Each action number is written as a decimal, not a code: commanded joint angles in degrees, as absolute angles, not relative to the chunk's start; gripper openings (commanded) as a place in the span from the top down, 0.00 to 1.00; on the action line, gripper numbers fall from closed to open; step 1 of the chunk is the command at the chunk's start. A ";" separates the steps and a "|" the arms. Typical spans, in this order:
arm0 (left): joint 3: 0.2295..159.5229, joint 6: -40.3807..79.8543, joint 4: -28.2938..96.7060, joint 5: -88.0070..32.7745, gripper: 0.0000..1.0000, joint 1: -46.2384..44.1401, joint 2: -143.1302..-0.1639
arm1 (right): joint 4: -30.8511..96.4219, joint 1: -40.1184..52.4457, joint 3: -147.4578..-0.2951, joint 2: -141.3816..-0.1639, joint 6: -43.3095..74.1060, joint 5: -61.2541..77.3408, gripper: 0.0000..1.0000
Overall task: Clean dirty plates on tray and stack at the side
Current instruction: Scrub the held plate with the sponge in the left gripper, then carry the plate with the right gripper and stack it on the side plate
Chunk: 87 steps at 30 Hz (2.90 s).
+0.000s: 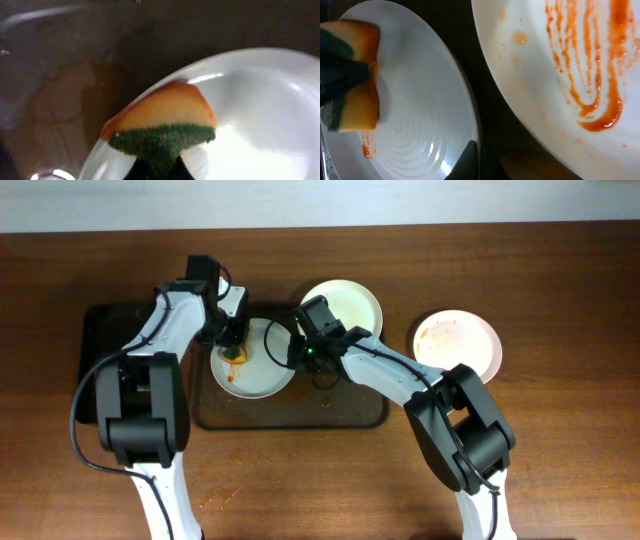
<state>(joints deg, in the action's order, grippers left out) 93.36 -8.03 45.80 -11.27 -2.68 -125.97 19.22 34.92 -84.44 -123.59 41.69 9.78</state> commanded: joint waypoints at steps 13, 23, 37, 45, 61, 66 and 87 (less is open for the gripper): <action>84.66 1.23 29.93 -4.29 1.00 -3.01 -126.32 | 19.68 34.04 -85.58 -124.25 40.71 13.34 0.96; 84.68 3.22 55.79 -21.34 1.00 -2.85 -126.32 | 19.66 34.04 -85.58 -124.25 40.71 14.44 0.96; 84.86 25.56 61.06 10.70 1.00 -4.29 -126.32 | 20.10 34.04 -85.58 -124.25 40.71 14.74 0.96; 96.44 7.77 63.57 -12.27 1.00 -3.95 -126.32 | 19.68 34.11 -85.56 -124.25 38.11 18.02 0.78; 117.32 5.89 56.99 -8.78 1.00 3.16 -126.32 | 23.14 36.69 -85.52 -127.63 44.69 23.40 0.80; 117.30 5.65 56.21 -8.75 0.99 3.55 -126.32 | 27.27 35.62 -89.06 -124.25 39.20 23.62 0.96; 117.03 5.65 56.23 -7.68 0.98 4.36 -126.76 | 35.05 60.40 -90.35 -110.28 23.75 -84.75 0.96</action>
